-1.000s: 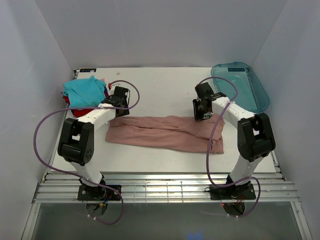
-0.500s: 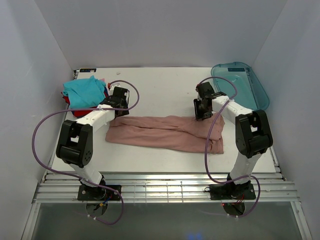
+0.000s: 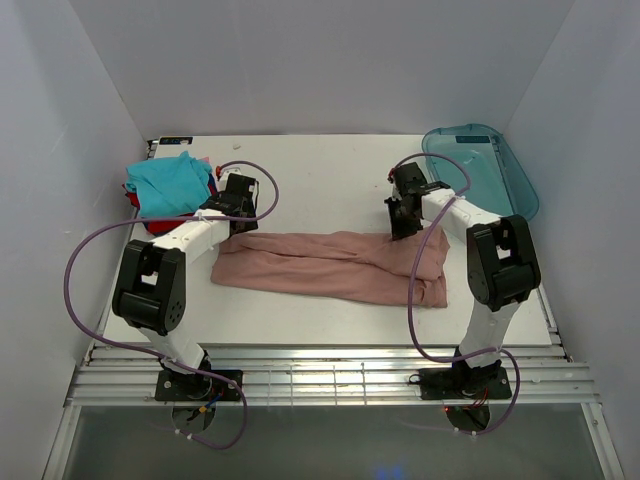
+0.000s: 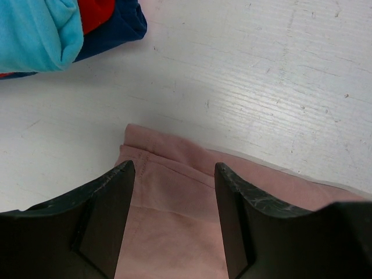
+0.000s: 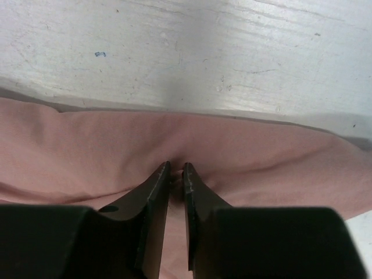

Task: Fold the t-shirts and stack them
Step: Fold the tshirt

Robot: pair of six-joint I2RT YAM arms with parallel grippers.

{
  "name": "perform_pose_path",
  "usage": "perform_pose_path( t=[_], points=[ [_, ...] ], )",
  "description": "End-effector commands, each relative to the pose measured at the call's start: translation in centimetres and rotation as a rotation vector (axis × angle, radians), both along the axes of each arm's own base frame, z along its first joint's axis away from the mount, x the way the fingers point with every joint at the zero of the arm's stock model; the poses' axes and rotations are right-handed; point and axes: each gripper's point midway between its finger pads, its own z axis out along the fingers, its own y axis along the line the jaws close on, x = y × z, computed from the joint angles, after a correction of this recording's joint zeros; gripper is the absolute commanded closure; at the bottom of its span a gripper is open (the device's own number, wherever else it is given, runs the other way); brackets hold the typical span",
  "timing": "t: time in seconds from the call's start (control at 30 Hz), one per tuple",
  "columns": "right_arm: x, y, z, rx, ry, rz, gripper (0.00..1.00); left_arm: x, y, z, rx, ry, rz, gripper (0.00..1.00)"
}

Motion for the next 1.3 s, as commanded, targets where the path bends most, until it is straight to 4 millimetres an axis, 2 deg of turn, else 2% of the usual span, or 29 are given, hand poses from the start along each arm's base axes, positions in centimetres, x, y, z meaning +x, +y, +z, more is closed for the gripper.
perform_pose_path(
  t=[0.0, 0.07, 0.1, 0.17, 0.23, 0.3, 0.4, 0.53, 0.67, 0.83, 1.0, 1.03, 1.1, 1.17, 1.27],
  points=[
    [0.0, 0.2, 0.6, 0.029, -0.005, 0.011, 0.81, 0.6, 0.2, 1.7, -0.001, -0.059, 0.004, 0.32],
    [-0.4, 0.1, 0.8, 0.024, -0.005, 0.010, 0.91, 0.7, 0.1, 1.7, 0.001, -0.057, 0.002, 0.33],
    [-0.4, 0.1, 1.6, 0.029, -0.021, 0.007, 0.92, 0.8, 0.1, 1.7, 0.002, -0.057, 0.001, 0.32],
    [-0.9, -0.1, 2.2, 0.031, -0.022, -0.001, 0.92, 0.9, 0.0, 1.7, 0.001, -0.057, -0.002, 0.33],
    [-1.3, 0.1, 3.8, 0.049, -0.043, -0.002, 0.92, 1.0, 0.0, 1.5, 0.002, -0.053, 0.000, 0.32],
    [-2.7, 0.4, 4.9, 0.057, -0.036, 0.005, 0.92, 0.9, -0.1, 1.3, -0.001, -0.049, -0.001, 0.32],
    [-5.1, 1.0, 5.5, 0.058, -0.012, 0.019, 0.92, 1.0, -0.2, 1.1, -0.012, -0.047, 0.002, 0.33],
    [-8.7, 1.7, 4.7, 0.057, 0.046, 0.012, 0.92, 1.1, -0.6, 0.6, -0.023, -0.035, -0.001, 0.33],
    [-12.1, 3.4, 3.8, 0.070, 0.091, 0.043, 0.92, 1.3, -0.6, 0.5, -0.027, -0.032, -0.005, 0.33],
    [-14.9, 4.1, 2.4, 0.045, 0.148, 0.052, 0.92, 1.2, -0.7, 0.5, -0.028, -0.030, -0.007, 0.33],
    [-16.4, 4.8, 3.2, 0.024, 0.144, 0.063, 0.92, 1.1, -0.7, 0.6, -0.029, -0.033, -0.007, 0.34],
    [-16.6, 4.8, 3.4, 0.026, 0.145, 0.066, 0.91, 1.2, -0.7, 0.7, -0.033, -0.036, -0.006, 0.33],
    [-17.1, 4.7, 3.7, 0.020, 0.158, 0.074, 0.83, 1.2, -0.8, 0.6, -0.037, -0.034, -0.007, 0.33],
    [-17.9, 4.8, 4.2, 0.015, 0.177, 0.091, 0.68, 1.2, -0.9, 0.7, -0.043, -0.037, -0.007, 0.33],
    [-18.0, 4.8, 5.4, 0.004, 0.139, 0.106, 0.62, 1.2, -0.9, 0.8, -0.046, -0.040, -0.005, 0.34]
  ],
)
